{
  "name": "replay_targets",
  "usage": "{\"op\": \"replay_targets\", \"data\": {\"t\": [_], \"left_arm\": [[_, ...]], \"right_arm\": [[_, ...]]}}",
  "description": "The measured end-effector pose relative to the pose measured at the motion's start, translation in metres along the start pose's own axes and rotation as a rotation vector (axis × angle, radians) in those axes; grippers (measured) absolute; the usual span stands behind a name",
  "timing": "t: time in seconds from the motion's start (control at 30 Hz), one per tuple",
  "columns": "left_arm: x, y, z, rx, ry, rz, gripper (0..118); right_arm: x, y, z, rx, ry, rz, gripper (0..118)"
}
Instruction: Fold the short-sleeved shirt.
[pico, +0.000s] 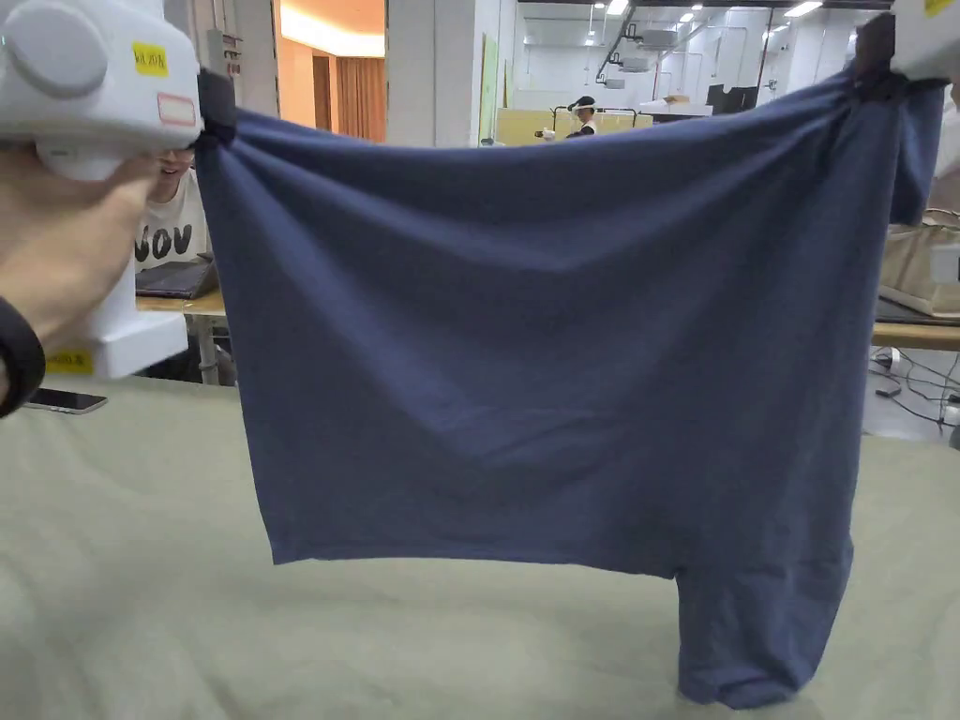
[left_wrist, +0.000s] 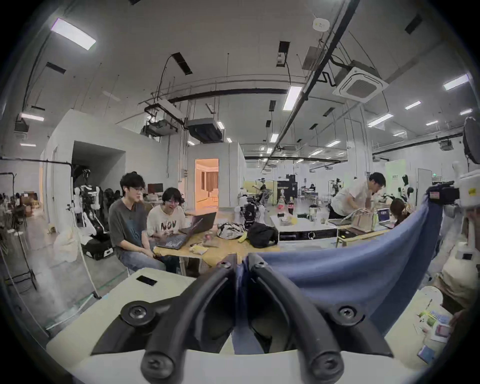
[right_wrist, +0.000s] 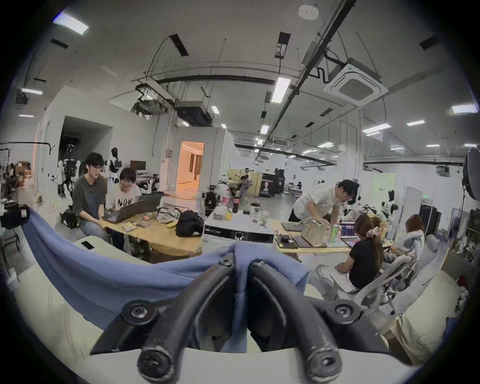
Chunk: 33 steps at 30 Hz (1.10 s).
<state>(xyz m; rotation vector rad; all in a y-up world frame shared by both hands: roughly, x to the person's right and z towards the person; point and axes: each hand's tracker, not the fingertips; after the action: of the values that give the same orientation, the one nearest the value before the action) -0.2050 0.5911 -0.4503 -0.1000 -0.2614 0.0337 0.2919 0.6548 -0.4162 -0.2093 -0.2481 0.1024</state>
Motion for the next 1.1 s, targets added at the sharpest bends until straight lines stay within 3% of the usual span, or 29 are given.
{"op": "replay_targets", "data": {"t": [0.2,0.37,0.43,0.7,0.87,1.0,1.03,1.07,1.1], "left_arm": [[-0.01,-0.091,0.043,-0.101,-0.11,0.001,2],[-0.016,-0.157,0.123,-0.147,-0.167,0.035,2],[-0.018,-0.191,0.158,-0.214,-0.184,0.054,2],[-0.025,-0.333,0.265,-0.471,-0.216,0.153,2],[-0.031,-0.381,0.288,-0.56,-0.179,0.086,2],[-0.04,-0.393,0.283,-0.604,-0.165,0.154,2],[-0.039,-0.393,0.284,-0.593,-0.163,0.147,3],[-0.038,-0.392,0.284,-0.588,-0.164,0.138,15],[-0.037,-0.389,0.283,-0.589,-0.159,0.125,30]], "right_arm": [[0.006,-0.088,0.044,-0.083,0.103,-0.039,2],[0.01,-0.179,0.126,-0.129,0.182,-0.073,2],[0.009,-0.232,0.163,-0.222,0.224,-0.057,2],[0.006,-0.437,0.258,-0.563,0.222,-0.135,2],[0.002,-0.486,0.279,-0.652,0.224,-0.155,2],[0.006,-0.505,0.282,-0.686,0.207,-0.169,2],[0.006,-0.507,0.286,-0.669,0.195,-0.158,3],[0.008,-0.507,0.288,-0.66,0.189,-0.152,16],[0.01,-0.505,0.291,-0.638,0.181,-0.149,35]]}}
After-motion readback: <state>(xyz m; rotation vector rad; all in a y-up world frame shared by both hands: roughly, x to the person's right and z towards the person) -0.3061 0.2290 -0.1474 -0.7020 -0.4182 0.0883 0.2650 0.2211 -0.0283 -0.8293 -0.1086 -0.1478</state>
